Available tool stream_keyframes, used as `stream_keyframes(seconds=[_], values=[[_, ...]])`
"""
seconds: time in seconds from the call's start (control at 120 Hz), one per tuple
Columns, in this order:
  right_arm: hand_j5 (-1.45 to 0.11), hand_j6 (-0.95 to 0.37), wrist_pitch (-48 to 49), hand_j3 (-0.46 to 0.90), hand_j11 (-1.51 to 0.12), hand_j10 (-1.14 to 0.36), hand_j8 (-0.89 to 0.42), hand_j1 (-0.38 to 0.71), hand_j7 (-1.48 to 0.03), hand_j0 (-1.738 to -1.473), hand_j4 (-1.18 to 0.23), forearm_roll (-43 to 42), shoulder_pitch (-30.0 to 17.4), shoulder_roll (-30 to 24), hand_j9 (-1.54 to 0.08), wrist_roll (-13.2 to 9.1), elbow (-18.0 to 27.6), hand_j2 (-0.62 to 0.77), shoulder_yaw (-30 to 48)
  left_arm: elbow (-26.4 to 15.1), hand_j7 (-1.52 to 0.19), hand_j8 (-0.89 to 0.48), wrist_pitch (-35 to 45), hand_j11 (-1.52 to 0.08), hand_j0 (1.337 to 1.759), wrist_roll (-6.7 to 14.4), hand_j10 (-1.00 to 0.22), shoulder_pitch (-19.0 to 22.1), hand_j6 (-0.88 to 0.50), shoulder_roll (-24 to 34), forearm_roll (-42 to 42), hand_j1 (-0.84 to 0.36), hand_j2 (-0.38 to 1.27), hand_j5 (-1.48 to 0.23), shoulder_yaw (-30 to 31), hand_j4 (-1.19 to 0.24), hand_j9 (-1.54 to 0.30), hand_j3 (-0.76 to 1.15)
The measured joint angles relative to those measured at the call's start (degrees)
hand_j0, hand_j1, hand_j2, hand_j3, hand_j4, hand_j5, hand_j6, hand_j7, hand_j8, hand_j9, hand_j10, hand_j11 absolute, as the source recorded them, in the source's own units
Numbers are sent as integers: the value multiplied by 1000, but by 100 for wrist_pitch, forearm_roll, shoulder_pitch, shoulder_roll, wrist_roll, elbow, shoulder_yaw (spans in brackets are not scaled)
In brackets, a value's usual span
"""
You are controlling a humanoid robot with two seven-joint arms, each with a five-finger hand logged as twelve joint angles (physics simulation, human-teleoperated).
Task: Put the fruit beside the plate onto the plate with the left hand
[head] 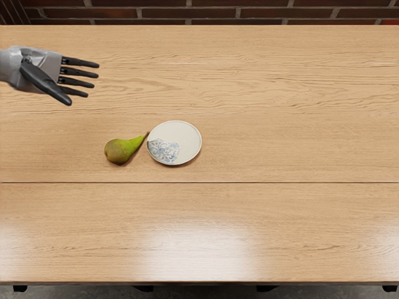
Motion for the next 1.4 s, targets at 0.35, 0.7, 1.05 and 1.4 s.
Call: stream_keyframes(seconds=[0.35,0.7,1.05,1.4], values=[[-20,-15,-7,0,-20,-15,-15,-331,-20,-1658,-15,-3,-38,0,-20,-17,-40,-3,-14,7,-7,-5,0,-7,1658,0,-5,22,-5,-14,138,342,0,-7,13,-5,-7,0],[-19,-15,-7,0,-19,-15,-15,-331,-19,-1658,-15,-2,-43,0,-19,-18,-43,-3,-15,338,-9,-7,4,-9,1658,-638,-7,-2924,-7,-2727,76,340,1,-9,4817,-7,-9,0],[-20,-15,-7,0,-20,-15,-15,-331,-20,-1658,-15,-3,-43,0,-20,-18,-44,-3,-15,-1504,-10,-8,3721,-10,1658,-1946,-8,-4392,-8,-4797,-2377,340,1,-10,8125,-8,-10,0],[-19,-15,-7,0,-19,-15,-15,-331,-19,-1658,-15,-2,-43,0,-19,-18,-42,-3,-14,-2823,-13,-11,5671,-13,1658,-1959,-10,-4129,-11,-4843,-2597,337,2,-13,7313,-11,-13,0]])
